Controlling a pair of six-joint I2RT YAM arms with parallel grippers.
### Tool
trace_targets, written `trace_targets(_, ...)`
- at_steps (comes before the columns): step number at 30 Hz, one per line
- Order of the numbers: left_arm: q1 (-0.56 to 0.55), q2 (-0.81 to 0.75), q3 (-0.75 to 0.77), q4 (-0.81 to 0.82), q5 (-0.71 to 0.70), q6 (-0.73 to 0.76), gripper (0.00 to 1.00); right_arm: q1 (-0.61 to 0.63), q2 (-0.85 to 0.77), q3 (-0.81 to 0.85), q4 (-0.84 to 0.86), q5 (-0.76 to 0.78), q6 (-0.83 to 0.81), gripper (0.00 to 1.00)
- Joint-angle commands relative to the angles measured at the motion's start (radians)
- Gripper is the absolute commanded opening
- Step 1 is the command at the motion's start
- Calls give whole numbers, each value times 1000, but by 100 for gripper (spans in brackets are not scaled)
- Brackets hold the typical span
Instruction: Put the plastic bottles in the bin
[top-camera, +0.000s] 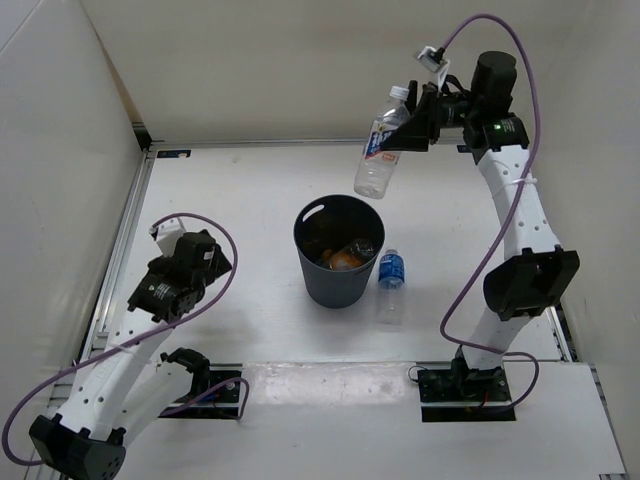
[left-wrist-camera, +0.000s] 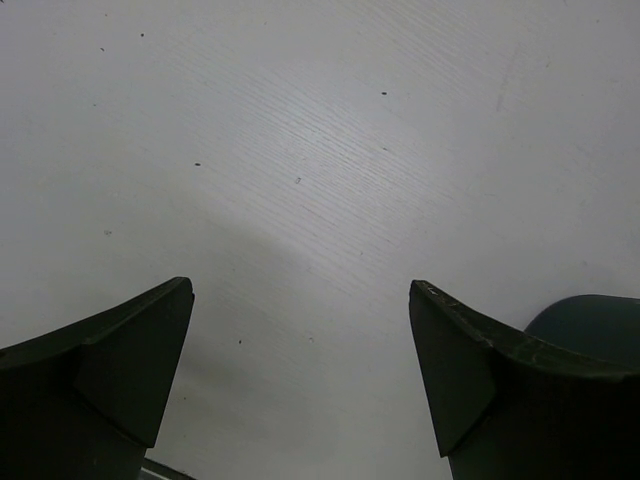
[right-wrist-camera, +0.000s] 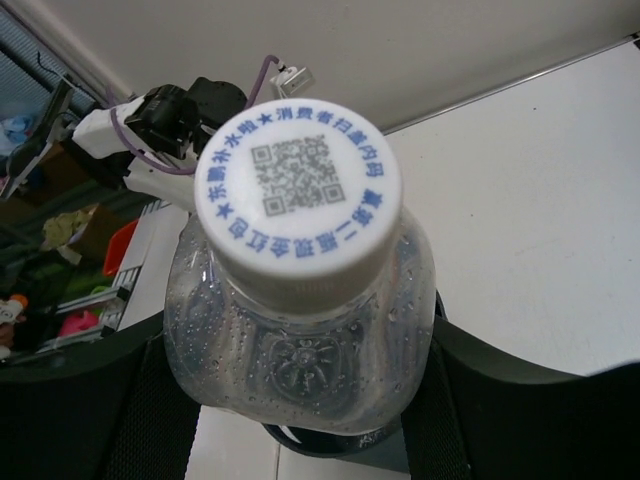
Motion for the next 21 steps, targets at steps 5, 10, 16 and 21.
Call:
trace_targets(5,24,-44,35,-78,5,86,99,84,-35,27,-229,37,-319,8)
trace_targets(10,41,-42,39,-89,16,118,99,200,-4,150,-811,276,-859,25)
trace_targets(16,73,1,39,-42,68,149,99,219,-16,118,-790,350,-891,68)
trace_targets(21,93,39,49,-29,103,162,99,200,-27,109,-773,280,-892,90)
